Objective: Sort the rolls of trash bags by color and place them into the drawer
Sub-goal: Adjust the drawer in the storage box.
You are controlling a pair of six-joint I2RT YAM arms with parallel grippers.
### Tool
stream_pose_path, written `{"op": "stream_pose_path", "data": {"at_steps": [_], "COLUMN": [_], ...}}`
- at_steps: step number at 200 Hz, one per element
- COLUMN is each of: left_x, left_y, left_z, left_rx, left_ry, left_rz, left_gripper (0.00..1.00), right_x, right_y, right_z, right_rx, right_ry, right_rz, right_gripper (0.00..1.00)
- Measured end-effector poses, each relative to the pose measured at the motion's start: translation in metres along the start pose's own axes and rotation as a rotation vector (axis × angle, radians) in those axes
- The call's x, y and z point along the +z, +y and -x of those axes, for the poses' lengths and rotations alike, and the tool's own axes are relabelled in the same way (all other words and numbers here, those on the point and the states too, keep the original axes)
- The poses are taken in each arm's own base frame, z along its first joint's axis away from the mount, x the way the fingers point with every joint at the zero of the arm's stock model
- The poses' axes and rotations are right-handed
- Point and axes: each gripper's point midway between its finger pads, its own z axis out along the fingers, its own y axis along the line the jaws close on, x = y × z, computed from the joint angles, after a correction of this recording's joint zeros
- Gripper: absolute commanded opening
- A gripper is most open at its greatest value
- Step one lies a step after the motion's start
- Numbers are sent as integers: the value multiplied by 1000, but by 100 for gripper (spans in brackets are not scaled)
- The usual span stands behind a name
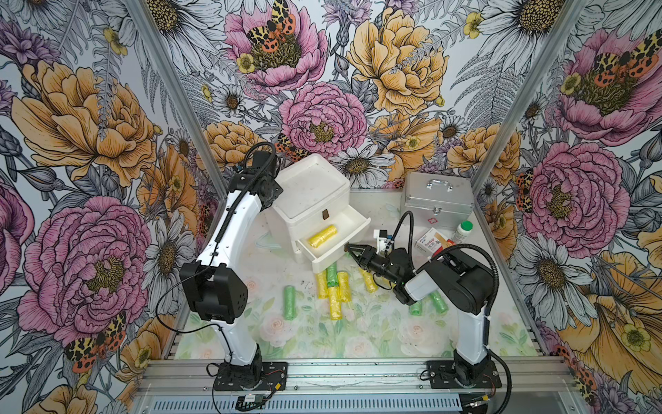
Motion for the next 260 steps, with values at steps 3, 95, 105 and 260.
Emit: {"op": "stream_pose_path", "data": {"at_steps": [3,95,105,260], "left_x": [0,0,0,0], "left_y": [0,0,0,-5], "left_z": [0,0,0,-2], "left_rx": [0,0,0,22], "left_ry": [0,0,0,0], "left_rz": [0,0,0,-10], "left_gripper": [0,0,0,0], "right_x": [0,1,1,-33], "right_y": [0,-1,-1,3], "right_z": [0,0,1,-5], "right_rx": [0,12,12,12], "right_ry": [0,-1,-2,-37], "right_rz": [1,-2,-2,-27], "right_gripper": [41,14,11,0]}}
